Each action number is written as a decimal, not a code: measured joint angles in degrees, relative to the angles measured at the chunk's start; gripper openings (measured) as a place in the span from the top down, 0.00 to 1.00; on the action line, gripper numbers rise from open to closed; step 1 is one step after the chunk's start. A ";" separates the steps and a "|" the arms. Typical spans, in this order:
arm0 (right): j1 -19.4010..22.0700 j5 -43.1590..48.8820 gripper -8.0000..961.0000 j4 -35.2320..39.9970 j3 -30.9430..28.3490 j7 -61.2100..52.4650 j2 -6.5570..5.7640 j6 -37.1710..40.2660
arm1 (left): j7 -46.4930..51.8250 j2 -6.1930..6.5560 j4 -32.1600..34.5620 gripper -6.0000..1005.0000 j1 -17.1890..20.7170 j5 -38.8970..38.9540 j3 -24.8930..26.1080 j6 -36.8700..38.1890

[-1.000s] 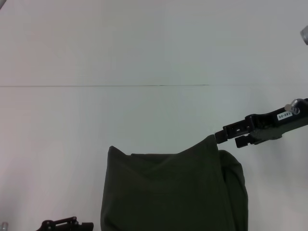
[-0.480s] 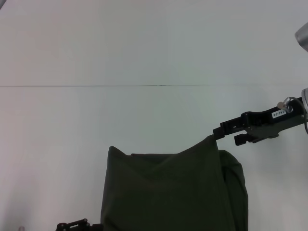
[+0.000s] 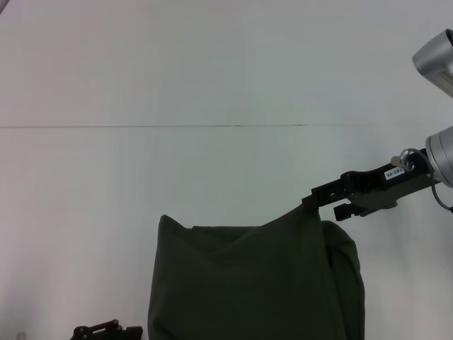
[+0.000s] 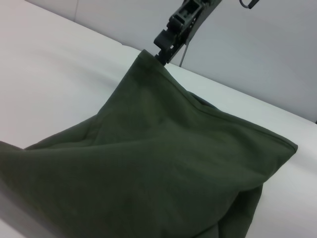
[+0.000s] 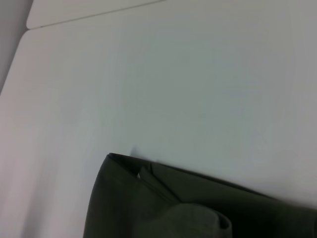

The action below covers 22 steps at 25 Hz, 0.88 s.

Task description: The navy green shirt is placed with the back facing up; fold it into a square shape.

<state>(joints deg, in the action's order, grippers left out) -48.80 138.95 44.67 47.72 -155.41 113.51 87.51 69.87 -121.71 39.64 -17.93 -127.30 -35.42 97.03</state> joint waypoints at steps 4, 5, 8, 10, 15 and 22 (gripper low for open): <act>-0.04 0.01 0.18 -0.07 0.51 0.45 0.25 -1.07 | -0.08 0.28 0.00 0.04 -0.07 0.09 0.64 0.42; -0.05 0.01 0.18 -0.08 0.85 0.65 0.41 -1.66 | -0.12 0.31 0.00 0.04 -0.11 0.09 0.69 0.42; -0.14 -0.04 0.18 -0.23 2.35 0.77 0.69 -3.74 | -0.25 0.50 0.00 0.04 -0.22 0.13 0.71 0.24; -0.42 -0.43 0.18 -0.81 2.95 0.81 0.89 -5.23 | -0.55 0.63 0.03 0.04 -0.23 0.17 0.70 0.14; -1.80 -0.92 0.19 -2.57 3.13 1.77 1.59 -8.05 | -2.33 0.74 0.09 0.04 -0.02 0.31 2.14 0.06; -3.32 -0.72 0.20 -5.74 3.33 2.25 2.37 -11.53 | -3.13 0.63 -0.11 0.04 0.01 0.31 2.81 0.17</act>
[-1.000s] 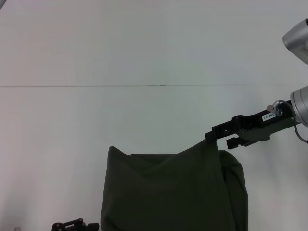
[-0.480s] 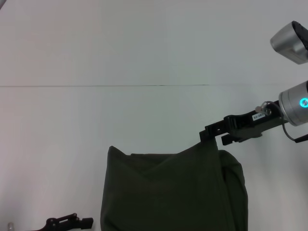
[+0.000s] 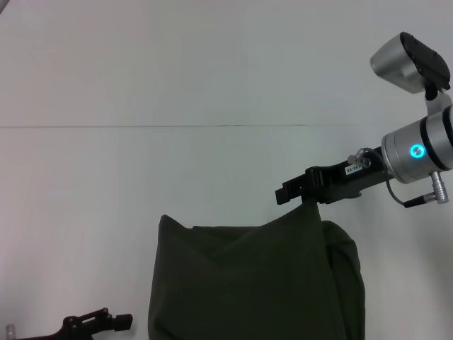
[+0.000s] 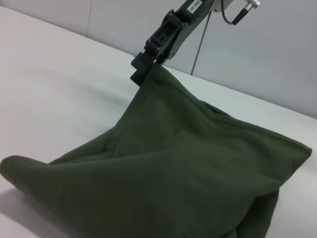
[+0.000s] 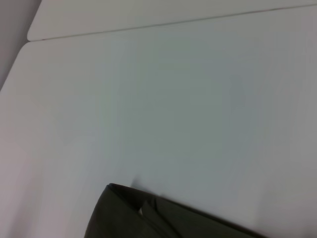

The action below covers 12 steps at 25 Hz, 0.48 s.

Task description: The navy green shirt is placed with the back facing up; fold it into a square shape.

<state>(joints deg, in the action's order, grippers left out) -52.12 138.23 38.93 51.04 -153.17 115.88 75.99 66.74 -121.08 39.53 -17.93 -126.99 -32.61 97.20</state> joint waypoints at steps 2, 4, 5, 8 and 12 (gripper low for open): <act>-0.01 0.05 0.21 -0.80 0.07 0.09 0.02 -0.89 | -0.01 0.05 -0.06 0.04 0.00 0.00 0.04 0.12; 0.00 0.00 0.21 -1.62 0.08 0.43 0.05 -1.66 | -0.01 0.09 -0.12 0.04 0.04 0.00 0.05 0.14; -0.01 -0.01 0.21 -2.07 0.09 0.63 0.11 -1.98 | -0.01 0.10 -0.13 0.04 0.06 0.00 0.06 0.14; -0.31 0.03 0.27 -3.20 0.11 1.40 0.57 -2.76 | -0.03 0.12 -0.15 0.04 0.10 0.00 0.08 0.19; -0.69 0.09 0.30 -3.04 0.25 1.33 1.04 -2.74 | -0.04 0.14 -0.16 0.04 0.17 0.00 0.27 0.25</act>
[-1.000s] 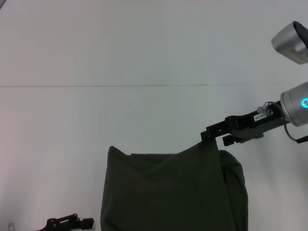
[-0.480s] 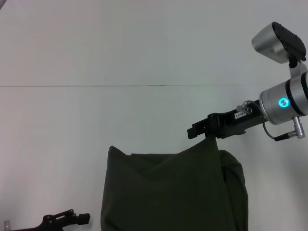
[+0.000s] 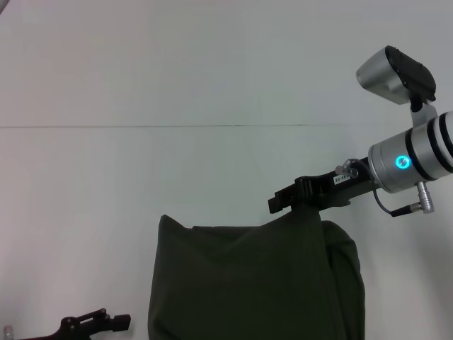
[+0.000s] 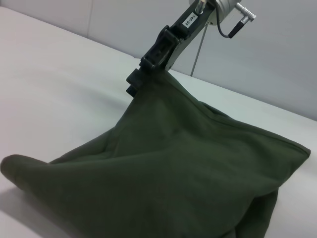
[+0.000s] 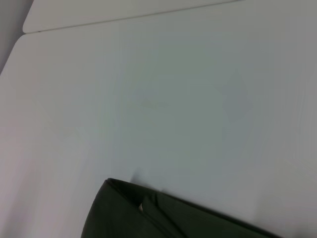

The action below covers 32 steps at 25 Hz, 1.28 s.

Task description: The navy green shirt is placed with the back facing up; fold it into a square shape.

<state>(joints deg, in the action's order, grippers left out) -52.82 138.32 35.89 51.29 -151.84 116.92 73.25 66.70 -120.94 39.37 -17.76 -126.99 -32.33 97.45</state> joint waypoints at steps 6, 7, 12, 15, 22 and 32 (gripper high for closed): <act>-0.05 0.09 0.49 0.34 1.33 -0.45 0.00 0.42 | 0.00 0.01 0.00 0.04 0.17 -0.01 0.54 0.19; 0.02 0.10 0.54 0.35 1.36 -0.46 -0.03 0.56 | 0.00 0.01 -0.04 0.04 0.18 -0.01 0.53 0.19; 0.37 -0.06 0.75 0.45 1.25 -0.37 -0.37 2.20 | 0.00 -0.06 -0.07 0.04 0.19 -0.01 0.52 0.20; 0.50 -0.13 0.82 0.48 0.99 -0.14 -0.51 2.67 | 0.00 -0.08 -0.09 0.04 0.19 -0.01 0.51 0.20; 0.67 -0.01 0.97 1.30 1.19 -0.04 -0.57 2.68 | 0.09 -0.08 -0.09 0.04 0.18 -0.01 0.59 0.20; 3.16 -2.01 0.98 5.66 -1.52 -0.44 -1.31 6.27 | 0.42 -0.09 -0.08 0.04 0.02 -0.01 0.61 0.24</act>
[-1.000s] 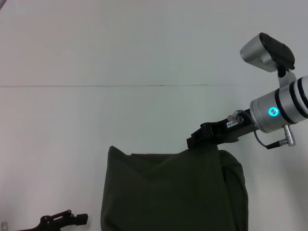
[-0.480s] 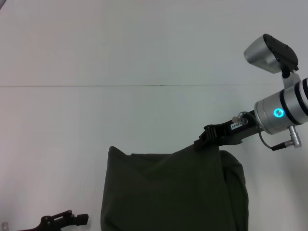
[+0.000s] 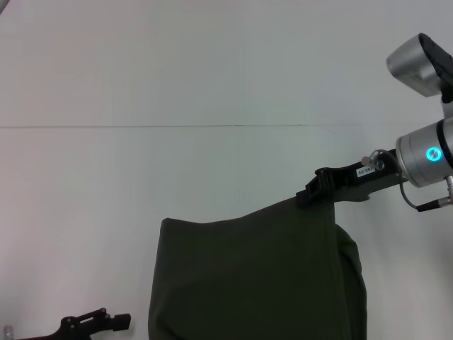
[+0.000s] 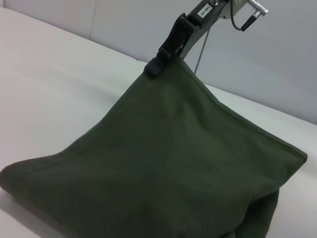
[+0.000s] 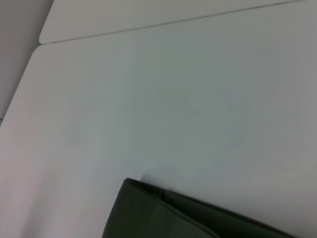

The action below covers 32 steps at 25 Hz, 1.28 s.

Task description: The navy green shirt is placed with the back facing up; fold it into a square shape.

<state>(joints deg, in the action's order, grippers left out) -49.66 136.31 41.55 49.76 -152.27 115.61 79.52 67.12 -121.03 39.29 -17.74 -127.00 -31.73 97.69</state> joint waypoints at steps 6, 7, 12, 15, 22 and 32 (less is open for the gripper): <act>1.26 0.20 0.98 0.49 -1.31 -0.14 -1.15 -0.64 | 0.02 0.01 -0.07 0.04 -0.14 0.00 0.00 0.04; 1.42 0.33 0.98 0.31 -1.38 -0.14 -1.31 -0.93 | 0.03 0.01 -0.08 0.04 -0.15 0.00 0.00 0.04; 1.91 0.69 0.98 -1.02 -1.20 0.29 -1.51 -2.48 | 0.03 0.01 -0.06 0.04 -0.23 0.00 -0.14 0.09; 2.07 0.70 0.98 -1.41 -0.86 0.50 -1.52 -2.99 | -0.01 -0.03 0.04 0.04 -0.26 0.00 -0.17 0.14; 2.71 0.26 0.98 -2.04 -1.66 3.09 -1.50 -2.39 | -0.01 0.10 -0.06 0.04 -0.28 0.00 -0.11 0.16; 6.68 -4.10 0.78 -1.52 -12.92 14.54 -2.77 2.73 | 0.62 -0.04 -0.10 0.04 -0.33 0.47 0.52 0.98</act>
<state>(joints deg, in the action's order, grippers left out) -42.98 132.21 40.03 36.84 -137.73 112.84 82.25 67.74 -121.07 39.19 -18.07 -126.53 -31.21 98.68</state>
